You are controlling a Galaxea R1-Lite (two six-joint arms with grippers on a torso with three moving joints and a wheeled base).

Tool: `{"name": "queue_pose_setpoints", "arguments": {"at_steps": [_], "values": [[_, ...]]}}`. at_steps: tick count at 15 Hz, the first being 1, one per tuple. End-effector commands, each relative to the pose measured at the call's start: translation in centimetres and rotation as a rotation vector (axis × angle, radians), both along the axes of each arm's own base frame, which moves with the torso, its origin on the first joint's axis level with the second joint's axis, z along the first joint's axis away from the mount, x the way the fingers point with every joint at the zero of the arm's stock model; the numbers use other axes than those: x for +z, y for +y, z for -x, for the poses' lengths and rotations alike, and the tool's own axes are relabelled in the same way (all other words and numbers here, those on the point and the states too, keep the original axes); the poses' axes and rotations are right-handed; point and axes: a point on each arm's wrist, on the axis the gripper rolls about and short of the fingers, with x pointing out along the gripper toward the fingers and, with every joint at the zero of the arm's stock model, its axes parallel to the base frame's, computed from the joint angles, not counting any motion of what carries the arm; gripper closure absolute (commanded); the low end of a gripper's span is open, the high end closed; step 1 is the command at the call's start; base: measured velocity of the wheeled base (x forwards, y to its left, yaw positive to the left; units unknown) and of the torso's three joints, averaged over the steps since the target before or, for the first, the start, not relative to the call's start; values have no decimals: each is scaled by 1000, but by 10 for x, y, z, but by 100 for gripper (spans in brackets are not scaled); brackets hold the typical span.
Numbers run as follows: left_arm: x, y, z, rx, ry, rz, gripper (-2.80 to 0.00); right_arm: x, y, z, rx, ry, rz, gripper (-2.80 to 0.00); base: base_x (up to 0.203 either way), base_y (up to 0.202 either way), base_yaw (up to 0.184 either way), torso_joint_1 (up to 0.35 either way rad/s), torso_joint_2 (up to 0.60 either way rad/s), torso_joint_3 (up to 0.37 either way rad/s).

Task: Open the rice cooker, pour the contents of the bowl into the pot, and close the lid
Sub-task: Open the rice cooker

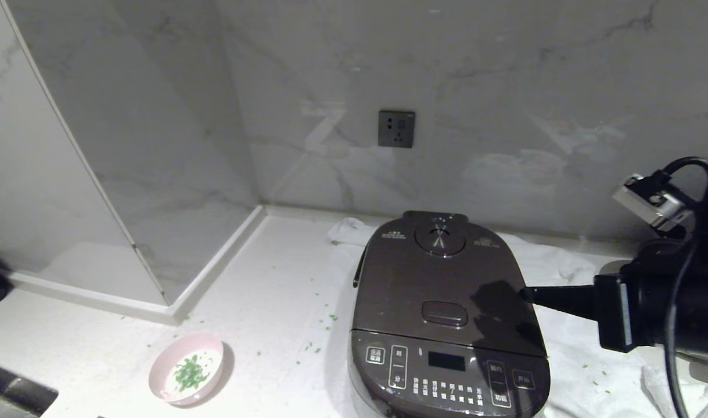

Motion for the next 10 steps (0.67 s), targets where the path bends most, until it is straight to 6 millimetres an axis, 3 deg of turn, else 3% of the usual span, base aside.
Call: {"name": "queue_pose_setpoints", "arguments": {"at_steps": [1, 4, 6, 10], "values": [[0, 0, 0, 0, -1, 1, 0, -19, 17, -21, 5, 81, 55, 0, 0, 0, 0, 0, 0, 0], [0, 0, 0, 0, -1, 1, 0, -35, 44, -41, 31, 107, 100, 0, 0, 0, 0, 0, 0, 0], [0, 0, 0, 0, -1, 1, 0, -40, 64, -42, 63, 82, 111, 0, 0, 0, 0, 0, 0, 0], [0, 0, 0, 0, -1, 1, 0, -34, 64, -44, 32, 82, 62, 0, 0, 0, 0, 0, 0, 0]]}}
